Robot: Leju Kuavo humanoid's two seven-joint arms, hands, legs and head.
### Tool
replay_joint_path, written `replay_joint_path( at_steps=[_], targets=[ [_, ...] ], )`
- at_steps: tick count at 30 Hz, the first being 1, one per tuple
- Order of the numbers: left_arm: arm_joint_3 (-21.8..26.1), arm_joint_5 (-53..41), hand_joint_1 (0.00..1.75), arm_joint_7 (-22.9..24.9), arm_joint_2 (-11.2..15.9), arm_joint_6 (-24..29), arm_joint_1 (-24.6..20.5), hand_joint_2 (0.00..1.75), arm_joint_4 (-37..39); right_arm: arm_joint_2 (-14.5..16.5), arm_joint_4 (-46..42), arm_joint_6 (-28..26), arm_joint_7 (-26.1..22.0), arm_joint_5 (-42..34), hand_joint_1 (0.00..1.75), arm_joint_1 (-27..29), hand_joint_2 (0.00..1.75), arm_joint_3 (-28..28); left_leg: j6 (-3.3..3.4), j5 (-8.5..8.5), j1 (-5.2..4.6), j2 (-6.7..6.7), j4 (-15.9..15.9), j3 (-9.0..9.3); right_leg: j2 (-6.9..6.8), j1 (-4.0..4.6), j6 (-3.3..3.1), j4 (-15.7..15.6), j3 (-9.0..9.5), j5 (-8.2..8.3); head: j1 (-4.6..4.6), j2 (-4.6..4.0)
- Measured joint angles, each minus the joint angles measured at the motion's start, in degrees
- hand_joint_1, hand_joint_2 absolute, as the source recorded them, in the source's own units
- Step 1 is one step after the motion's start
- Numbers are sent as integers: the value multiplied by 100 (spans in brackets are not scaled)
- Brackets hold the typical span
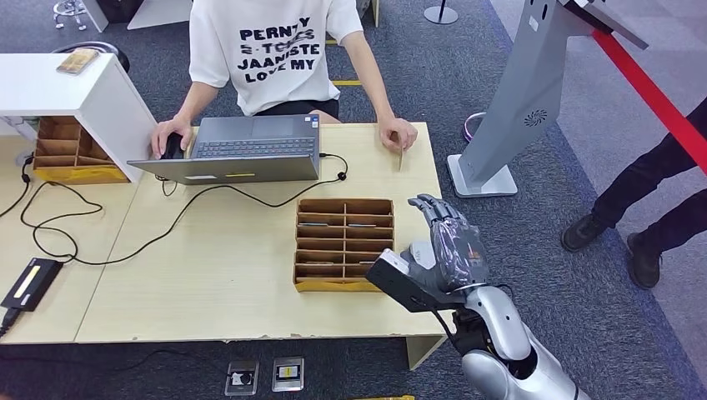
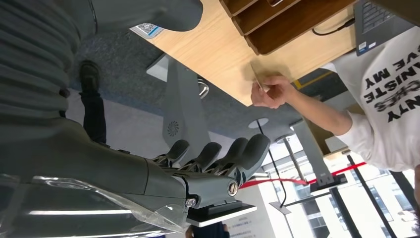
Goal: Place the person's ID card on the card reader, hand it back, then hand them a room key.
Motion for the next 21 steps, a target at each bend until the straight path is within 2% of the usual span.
replay_joint_path(
  at_steps=[4, 9, 21],
  targets=[
    [0, -43, 0, -67, -29, -85, 0, 0, 91, -14, -90, 103, 68, 156, 42, 143, 175, -19, 0, 0, 0, 0, 0, 0, -1, 0, 0, 0, 0, 0, 0, 0],
    [0, -85, 0, -123, -67, -145, -2, 0, 196, -19, -166, 174, 108, 286, 34, 269, 175, -21, 0, 0, 0, 0, 0, 0, 0, 0, 0, 0, 0, 0, 0, 0],
    [-37, -399, 0, -310, -180, -486, -3, 0, 527, -15, -345, 580, 258, 890, 48, 683, 175, -72, 0, 0, 0, -1, 0, -1, -3, 0, 0, 0, 1, 0, -1, 0]
  ],
)
